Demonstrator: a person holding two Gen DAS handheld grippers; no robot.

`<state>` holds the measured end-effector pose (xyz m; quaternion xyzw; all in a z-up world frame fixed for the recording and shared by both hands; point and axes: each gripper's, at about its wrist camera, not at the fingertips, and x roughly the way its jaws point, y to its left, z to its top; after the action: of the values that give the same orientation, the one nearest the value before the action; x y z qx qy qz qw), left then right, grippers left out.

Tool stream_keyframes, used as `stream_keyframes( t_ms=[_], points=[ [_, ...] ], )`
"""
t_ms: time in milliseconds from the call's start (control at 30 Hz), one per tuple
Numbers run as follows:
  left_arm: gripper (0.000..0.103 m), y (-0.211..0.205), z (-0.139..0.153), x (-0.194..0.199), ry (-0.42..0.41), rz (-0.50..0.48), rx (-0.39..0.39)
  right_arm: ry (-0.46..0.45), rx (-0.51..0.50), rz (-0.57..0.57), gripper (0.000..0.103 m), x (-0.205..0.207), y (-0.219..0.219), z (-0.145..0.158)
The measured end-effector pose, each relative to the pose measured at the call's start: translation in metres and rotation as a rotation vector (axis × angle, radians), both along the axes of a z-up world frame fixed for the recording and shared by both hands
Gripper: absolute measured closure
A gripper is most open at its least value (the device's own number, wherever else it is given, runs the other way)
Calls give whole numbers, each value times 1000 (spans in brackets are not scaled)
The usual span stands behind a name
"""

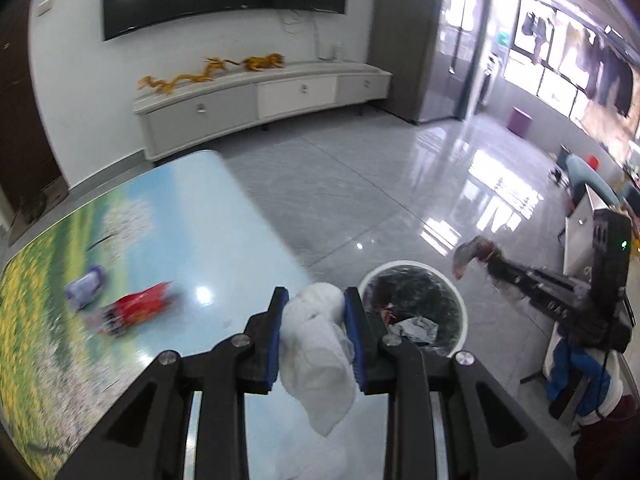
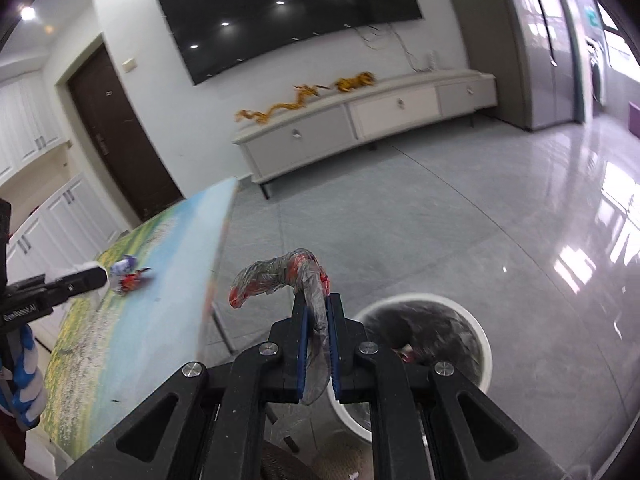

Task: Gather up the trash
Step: 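Carry both items over the bin and open both grippers to drop them, then move both tools back to the remaining trash on the table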

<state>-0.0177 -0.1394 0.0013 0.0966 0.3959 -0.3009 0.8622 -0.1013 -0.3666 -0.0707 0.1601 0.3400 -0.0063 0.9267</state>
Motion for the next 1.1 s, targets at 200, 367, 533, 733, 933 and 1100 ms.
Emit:
stream_keyframes(
  t_ms=[200,367,533,733,933,1100],
  points=[
    [76,-78,-23,16,87,-112,6,98,52,-83,91,-5,-41,-42],
    [75,-133,-44,26,175,-176,-3,163,102,-132,91,-3,-67,-70],
    [60,-172,-61,34,246,-213,-18,214,143,-166,69,6,-84,-88],
    [50,-188,-67,42,277,-218,-36,233,162,-204,63,8,-93,-94],
    [50,-167,-55,41,267,-182,-63,221,149,-217,62,3,-96,-82],
    [50,-145,-37,33,237,-148,-88,163,116,-223,56,-10,-93,-52]
  ],
)
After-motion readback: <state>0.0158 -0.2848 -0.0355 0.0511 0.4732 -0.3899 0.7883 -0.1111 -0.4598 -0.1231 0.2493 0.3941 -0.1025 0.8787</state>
